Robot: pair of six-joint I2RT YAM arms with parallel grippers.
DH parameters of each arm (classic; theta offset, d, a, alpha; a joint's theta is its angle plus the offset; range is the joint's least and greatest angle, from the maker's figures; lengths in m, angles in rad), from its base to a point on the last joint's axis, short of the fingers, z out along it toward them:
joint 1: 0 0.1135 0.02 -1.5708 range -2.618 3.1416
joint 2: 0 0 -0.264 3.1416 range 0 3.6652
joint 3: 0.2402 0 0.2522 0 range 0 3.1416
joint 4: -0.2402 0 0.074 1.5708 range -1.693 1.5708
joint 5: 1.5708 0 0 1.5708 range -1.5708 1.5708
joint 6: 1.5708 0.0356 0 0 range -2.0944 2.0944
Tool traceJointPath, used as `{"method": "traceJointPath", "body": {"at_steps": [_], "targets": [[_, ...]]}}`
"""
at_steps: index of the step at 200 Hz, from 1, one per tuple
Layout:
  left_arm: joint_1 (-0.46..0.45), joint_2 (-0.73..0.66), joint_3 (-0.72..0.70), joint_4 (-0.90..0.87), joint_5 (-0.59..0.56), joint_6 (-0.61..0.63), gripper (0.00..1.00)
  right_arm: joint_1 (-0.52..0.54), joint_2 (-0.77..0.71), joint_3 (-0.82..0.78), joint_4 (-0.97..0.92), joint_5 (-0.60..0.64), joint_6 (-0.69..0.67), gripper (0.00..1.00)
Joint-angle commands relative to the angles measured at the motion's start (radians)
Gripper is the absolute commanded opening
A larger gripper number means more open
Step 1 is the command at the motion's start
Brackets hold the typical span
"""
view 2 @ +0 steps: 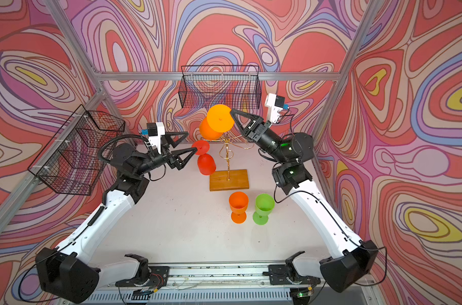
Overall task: Take the wine glass off the wine glass rack
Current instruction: Place the wine glass at the center of the table.
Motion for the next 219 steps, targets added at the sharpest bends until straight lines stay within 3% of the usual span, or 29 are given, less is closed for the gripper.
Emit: {"method": "traceJointPath", "body": {"at_steps": [1,46,68,219], "targets": [[0.014,0.043,0.048,0.183,0.135,-0.125,0.96,0.000,0.001,-0.004,0.084,-0.024,0.035,0.00],[0.063,0.218,0.120,0.658,0.207,-0.519,0.92,0.000,0.011,-0.008,0.125,-0.034,0.072,0.00],[0.075,0.303,0.186,0.790,0.232,-0.670,0.88,0.000,0.008,-0.017,0.125,-0.031,0.074,0.00],[0.055,0.338,0.227,0.788,0.269,-0.717,0.82,0.000,0.119,0.002,0.279,-0.029,0.167,0.00]]}}
